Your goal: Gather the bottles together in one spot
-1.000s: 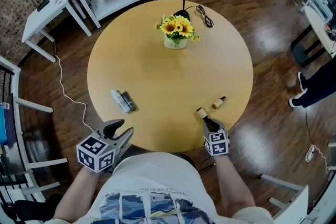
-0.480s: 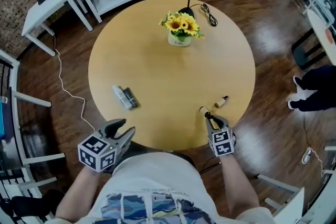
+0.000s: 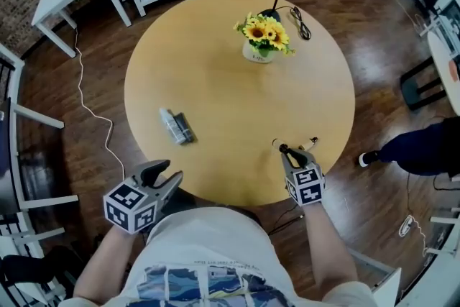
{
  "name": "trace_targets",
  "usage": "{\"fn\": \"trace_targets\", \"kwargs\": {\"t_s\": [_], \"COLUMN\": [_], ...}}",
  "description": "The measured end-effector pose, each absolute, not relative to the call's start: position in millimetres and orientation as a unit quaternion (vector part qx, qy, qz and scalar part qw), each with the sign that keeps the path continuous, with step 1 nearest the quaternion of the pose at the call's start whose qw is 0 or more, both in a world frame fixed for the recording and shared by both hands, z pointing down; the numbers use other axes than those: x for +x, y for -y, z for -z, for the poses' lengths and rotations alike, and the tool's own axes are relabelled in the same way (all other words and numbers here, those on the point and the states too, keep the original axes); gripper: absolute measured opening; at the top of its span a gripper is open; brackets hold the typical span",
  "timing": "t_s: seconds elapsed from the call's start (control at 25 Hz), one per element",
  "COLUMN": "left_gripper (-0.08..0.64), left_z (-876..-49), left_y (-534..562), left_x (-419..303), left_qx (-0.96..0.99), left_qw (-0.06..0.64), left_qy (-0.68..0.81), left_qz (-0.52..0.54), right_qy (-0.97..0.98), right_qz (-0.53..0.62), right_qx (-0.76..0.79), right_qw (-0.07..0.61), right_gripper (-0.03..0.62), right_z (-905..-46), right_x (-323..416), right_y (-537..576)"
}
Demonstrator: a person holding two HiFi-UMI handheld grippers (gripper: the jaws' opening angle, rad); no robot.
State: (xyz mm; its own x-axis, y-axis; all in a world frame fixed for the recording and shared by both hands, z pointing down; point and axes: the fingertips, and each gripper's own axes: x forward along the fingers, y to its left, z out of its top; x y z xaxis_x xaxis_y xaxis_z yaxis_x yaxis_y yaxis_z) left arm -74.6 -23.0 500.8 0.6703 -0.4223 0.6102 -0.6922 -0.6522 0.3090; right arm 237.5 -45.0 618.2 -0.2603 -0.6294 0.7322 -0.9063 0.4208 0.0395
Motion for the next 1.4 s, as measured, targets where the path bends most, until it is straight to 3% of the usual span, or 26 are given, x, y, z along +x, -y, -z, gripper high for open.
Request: {"fn": "trace_targets", "kwargs": {"t_s": [0.56,0.92,1.4], "left_gripper": [0.149,0.149,0.147], "left_z": [-512,-528,-544], "left_y": [63,100,114], "left_x": [-124,-169,-205], "left_qx": [0.873,0.872,0.863], "left_qw": [0.247,0.253,0.274], "left_qy": [0.325,0.318,0.322], "left_qz": [-0.266,-0.274,-0.276], "right_qy": [0.776,0.745,0.716], "right_qz": [-0.246,-0.270,-0.293], "right_qx": [0.470,0.471,0.467], "right_qw": [0.342,0.387,0.428], "right_gripper": [0.071,0.071,0.071], "right_z": [-592,-619,-646], "right_x": [175,152,146], "right_y": [191,295,343]}}
